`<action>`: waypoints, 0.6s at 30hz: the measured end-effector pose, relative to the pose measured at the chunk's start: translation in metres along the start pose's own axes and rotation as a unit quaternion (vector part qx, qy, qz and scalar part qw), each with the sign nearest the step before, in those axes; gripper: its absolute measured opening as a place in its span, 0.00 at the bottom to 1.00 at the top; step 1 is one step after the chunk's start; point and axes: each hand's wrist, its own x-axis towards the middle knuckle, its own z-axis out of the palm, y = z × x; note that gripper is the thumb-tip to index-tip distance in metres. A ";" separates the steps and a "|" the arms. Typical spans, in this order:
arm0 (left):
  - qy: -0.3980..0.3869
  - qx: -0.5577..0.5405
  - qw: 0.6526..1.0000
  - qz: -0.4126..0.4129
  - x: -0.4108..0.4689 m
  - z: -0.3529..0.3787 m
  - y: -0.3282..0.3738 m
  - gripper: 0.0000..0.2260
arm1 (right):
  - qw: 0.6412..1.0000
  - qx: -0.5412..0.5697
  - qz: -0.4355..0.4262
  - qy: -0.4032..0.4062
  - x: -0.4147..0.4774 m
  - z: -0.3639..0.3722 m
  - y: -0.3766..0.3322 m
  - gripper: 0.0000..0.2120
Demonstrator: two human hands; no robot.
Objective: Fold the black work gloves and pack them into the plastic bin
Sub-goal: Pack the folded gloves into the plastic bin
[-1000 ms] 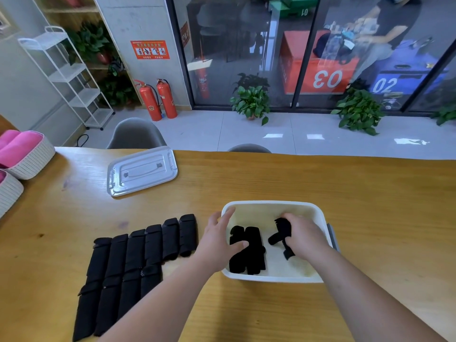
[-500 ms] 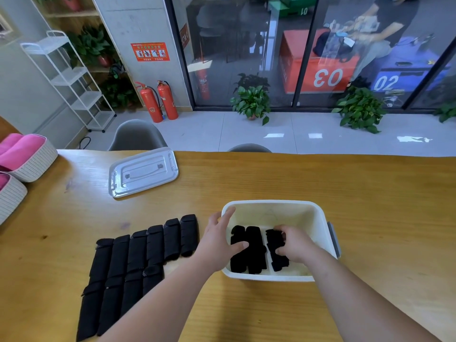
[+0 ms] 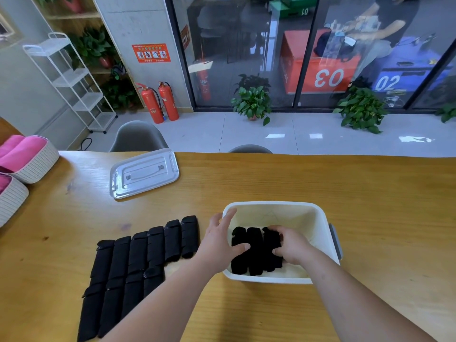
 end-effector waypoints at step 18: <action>0.057 -0.080 0.994 0.048 -0.017 -0.015 -0.015 0.38 | 0.996 -0.079 -0.014 0.038 -0.035 -0.008 -0.026 0.26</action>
